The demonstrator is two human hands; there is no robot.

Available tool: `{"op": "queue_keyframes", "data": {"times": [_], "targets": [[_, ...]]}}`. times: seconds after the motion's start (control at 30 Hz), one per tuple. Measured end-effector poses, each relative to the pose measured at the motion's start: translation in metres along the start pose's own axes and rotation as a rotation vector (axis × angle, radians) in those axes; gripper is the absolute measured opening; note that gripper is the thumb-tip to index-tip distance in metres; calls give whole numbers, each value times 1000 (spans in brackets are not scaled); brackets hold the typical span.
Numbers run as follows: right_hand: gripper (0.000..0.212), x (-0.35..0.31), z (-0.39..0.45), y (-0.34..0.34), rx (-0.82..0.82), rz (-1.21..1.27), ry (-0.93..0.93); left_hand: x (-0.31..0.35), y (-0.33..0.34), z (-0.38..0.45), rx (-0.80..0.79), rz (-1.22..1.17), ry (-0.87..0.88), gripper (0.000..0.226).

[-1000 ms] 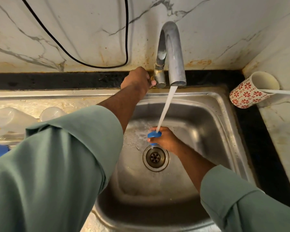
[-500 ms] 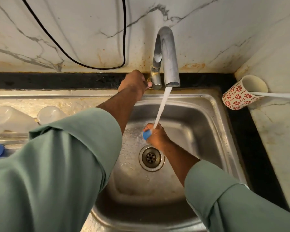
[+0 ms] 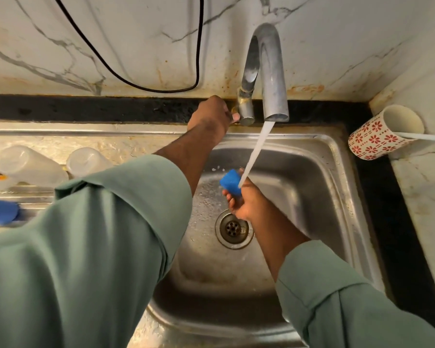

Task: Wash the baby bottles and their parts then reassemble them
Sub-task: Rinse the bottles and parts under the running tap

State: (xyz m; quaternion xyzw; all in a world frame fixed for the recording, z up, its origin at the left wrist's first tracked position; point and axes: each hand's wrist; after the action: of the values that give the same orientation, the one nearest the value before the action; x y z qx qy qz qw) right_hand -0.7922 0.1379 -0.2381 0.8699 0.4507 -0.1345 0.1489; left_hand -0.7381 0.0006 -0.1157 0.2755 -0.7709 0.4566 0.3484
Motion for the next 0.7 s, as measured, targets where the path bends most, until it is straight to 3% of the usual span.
{"op": "queue_keyframes", "data": {"times": [0.07, 0.17, 0.3, 0.4, 0.5, 0.57, 0.63, 0.7], "targets": [[50, 4, 0, 1, -86, 172, 3, 0, -1, 0, -5, -20, -13, 26], [55, 14, 1, -3, -174, 399, -35, 1, -1, -1, 4, -95, -39, 24], [54, 28, -6, -13, -172, 449, -83, -6, 1, -10, 40, -535, -241, 23], [22, 32, -13, -18, -42, 130, -333, -11, 9, -19, 98, -847, -363, 29], [52, 33, -5, -32, 319, -631, -769, -7, 15, -23, 123, -994, -436, 27], [59, 30, 2, -38, 479, -1012, -1005, -2, 15, -27, 152, -1074, -458, 25], [59, 26, 5, -40, 474, -1114, -1135, 6, 16, -33, 187, -1148, -437, 17], [55, 21, -2, -39, 357, -1013, -1144, 14, 20, -39, 211, -1119, -331, 7]]}}
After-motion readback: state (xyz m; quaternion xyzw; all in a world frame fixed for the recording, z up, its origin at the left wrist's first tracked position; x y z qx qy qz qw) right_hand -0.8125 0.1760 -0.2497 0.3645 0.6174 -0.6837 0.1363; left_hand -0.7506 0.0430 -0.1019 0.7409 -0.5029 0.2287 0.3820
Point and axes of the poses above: each hand's wrist, its own z-axis towards the middle knuckle, its own y-axis out of the palm, x = y × z, and after that the axes turned 13 degrees about -z, right-handed
